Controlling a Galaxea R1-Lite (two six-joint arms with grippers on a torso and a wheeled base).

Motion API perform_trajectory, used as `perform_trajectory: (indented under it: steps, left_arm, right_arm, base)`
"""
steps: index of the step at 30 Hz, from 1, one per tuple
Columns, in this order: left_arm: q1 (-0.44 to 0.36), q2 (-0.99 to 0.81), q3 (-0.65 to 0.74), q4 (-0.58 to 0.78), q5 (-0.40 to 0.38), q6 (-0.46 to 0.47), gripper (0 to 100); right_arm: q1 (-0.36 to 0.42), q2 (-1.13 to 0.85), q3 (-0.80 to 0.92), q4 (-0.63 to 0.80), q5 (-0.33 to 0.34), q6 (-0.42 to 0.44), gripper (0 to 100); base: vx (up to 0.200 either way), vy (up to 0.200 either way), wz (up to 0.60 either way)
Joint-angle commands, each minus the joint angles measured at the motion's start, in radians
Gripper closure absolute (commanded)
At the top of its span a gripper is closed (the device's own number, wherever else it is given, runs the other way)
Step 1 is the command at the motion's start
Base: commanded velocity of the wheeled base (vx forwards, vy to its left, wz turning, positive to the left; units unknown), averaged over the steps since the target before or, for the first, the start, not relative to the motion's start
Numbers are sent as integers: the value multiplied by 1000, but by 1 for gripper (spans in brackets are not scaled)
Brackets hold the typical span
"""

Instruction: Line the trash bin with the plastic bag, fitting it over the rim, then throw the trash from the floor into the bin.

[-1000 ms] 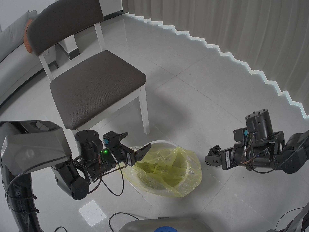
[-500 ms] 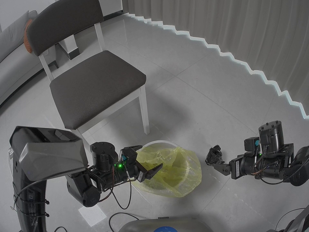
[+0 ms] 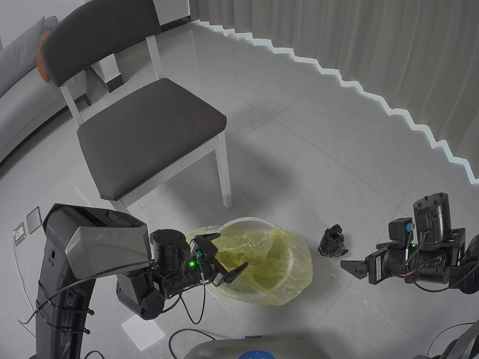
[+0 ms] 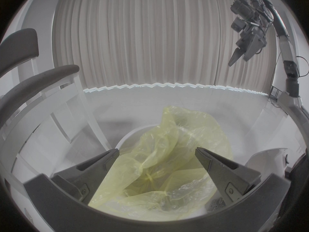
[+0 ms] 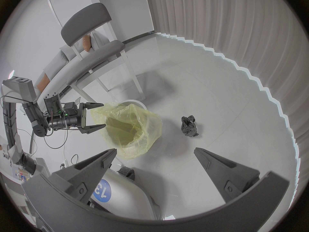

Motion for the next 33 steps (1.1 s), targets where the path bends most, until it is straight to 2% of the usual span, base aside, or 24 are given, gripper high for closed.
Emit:
perform_trajectory:
  steps: [1,6,7,18,26,33]
  left_arm:
    - [11,31,-30,4,5,1,0]
    - [11,51,-47,2,7,4,0]
    - [11,52,-50,2,8,7,100]
    - [22,11,-159,13,40,-5,100]
    - [32,17,-233,22,67,-59,100]
    - [32,29,-283,75,67,-69,100]
  right_arm:
    - [-4,-22,13,-1,2,-8,0]
    - [-10,-25,33,-6,23,-12,0]
    - [-10,-25,34,-6,23,-12,0]
    - [-21,-31,49,-6,31,-11,0]
    - [-33,-30,48,-6,57,-12,0]
    - [-54,-22,49,-6,60,-25,0]
  base:
    - [0,0,0]
    - [0,0,0]
    - [0,0,0]
    - [0,0,0]
    - [0,0,0]
    - [0,0,0]
